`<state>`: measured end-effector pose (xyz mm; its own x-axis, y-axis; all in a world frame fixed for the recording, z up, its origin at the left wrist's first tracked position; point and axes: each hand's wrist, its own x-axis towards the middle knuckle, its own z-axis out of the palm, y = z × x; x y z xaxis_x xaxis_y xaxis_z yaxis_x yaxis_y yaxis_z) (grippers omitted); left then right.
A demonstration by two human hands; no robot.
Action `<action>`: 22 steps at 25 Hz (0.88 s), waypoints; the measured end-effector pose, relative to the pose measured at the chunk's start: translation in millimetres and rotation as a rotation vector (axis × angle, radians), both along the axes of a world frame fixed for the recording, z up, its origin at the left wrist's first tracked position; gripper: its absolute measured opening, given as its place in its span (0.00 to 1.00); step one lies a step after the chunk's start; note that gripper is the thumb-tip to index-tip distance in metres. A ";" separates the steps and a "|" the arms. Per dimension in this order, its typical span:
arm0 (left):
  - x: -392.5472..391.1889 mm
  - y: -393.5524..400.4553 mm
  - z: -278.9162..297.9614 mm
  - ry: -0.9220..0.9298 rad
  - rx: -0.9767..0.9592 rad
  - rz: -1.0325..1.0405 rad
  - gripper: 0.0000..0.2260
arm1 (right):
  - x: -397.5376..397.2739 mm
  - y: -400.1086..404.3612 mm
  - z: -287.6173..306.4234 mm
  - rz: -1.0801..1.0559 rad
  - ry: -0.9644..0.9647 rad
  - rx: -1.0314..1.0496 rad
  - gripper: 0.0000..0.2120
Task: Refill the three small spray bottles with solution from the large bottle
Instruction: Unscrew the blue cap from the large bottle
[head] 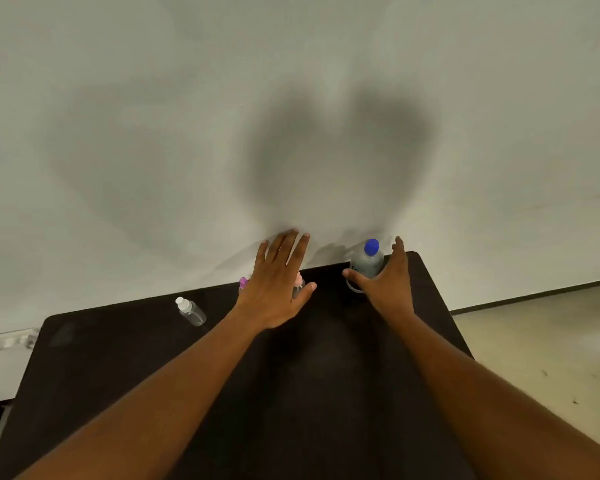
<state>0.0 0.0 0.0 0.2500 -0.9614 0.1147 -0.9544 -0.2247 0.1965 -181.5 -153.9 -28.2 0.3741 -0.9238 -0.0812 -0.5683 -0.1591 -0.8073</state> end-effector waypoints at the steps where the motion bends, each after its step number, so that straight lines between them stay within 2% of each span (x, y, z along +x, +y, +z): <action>1: -0.1 0.2 -3.4 0.019 -0.025 0.000 0.39 | 5.4 -2.0 -3.2 -0.028 -0.088 0.049 0.59; 4: 2.5 0.7 -13.2 0.096 -0.077 0.023 0.38 | 18.6 -5.8 -11.9 -0.101 -0.150 0.111 0.50; 11: 5.3 6.4 -28.1 0.166 -0.168 0.014 0.38 | 25.7 -3.7 -33.5 -0.192 -0.189 0.052 0.31; 19: -9.1 21.3 -32.6 0.182 -0.290 -0.007 0.38 | 14.8 24.5 -34.2 -0.143 -0.245 -0.047 0.24; 22: -19.7 36.0 -36.1 0.150 -0.344 -0.019 0.38 | 3.3 45.7 -33.9 -0.097 -0.260 -0.073 0.24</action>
